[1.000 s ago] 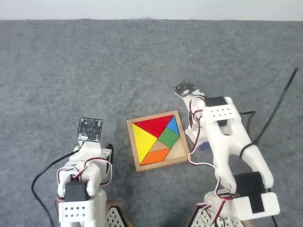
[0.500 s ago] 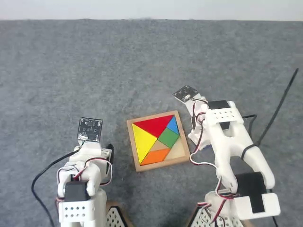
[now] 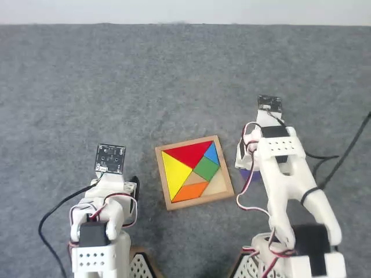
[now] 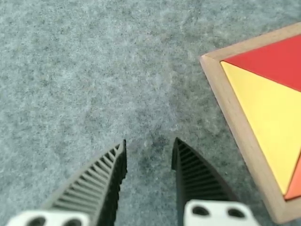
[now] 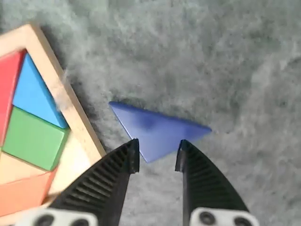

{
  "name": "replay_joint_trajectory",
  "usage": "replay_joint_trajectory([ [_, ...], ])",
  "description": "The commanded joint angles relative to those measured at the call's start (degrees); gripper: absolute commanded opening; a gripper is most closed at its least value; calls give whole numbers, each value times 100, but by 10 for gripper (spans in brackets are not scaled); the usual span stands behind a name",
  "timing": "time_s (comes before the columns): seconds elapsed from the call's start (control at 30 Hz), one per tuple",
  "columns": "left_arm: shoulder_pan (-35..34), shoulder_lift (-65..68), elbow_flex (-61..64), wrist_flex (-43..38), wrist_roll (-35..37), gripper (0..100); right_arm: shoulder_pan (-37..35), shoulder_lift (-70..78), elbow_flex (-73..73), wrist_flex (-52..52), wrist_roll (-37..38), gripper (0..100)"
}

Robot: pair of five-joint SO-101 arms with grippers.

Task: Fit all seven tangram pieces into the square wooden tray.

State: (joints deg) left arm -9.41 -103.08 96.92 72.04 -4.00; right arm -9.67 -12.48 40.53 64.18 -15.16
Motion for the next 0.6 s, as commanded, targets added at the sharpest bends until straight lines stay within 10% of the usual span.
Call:
replay_joint_trajectory([
  [0.0,9,-158,-48,53,-35,153,48,-321,229,13,-352,135],
  [0.57,9,-158,-48,53,-35,153,549,1235,-695,-593,-633,134],
])
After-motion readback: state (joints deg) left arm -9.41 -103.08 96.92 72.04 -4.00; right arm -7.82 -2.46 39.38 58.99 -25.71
